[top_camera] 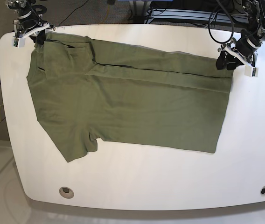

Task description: Fold the T-shirt properly

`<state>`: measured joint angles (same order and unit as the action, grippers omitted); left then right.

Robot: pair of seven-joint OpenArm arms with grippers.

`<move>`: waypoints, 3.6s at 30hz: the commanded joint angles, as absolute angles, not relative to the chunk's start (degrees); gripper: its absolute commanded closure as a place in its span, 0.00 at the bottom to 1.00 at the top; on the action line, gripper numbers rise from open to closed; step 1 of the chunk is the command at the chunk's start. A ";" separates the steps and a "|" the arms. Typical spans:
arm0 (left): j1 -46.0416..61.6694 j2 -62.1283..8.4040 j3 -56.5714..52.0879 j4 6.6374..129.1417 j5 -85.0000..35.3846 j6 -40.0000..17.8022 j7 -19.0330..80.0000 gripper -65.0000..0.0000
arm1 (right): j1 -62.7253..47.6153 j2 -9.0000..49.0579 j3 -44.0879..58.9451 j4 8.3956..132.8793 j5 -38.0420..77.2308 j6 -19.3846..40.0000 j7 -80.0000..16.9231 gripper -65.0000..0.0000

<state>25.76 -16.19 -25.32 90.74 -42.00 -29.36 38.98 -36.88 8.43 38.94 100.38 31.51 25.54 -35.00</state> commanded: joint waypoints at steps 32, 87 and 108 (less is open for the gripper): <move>27.30 -16.83 -25.57 92.65 -43.37 -29.14 37.61 0.58 | -36.11 9.00 39.47 100.15 31.20 25.68 -35.35 1.00; 21.82 -16.85 -26.41 90.22 -43.52 -27.74 40.83 0.61 | -35.93 8.77 39.78 100.45 30.74 25.73 -35.30 1.00; 26.03 -17.23 -26.60 91.28 -44.72 -27.85 42.81 0.65 | -35.77 9.00 39.89 100.03 31.14 25.71 -35.36 1.00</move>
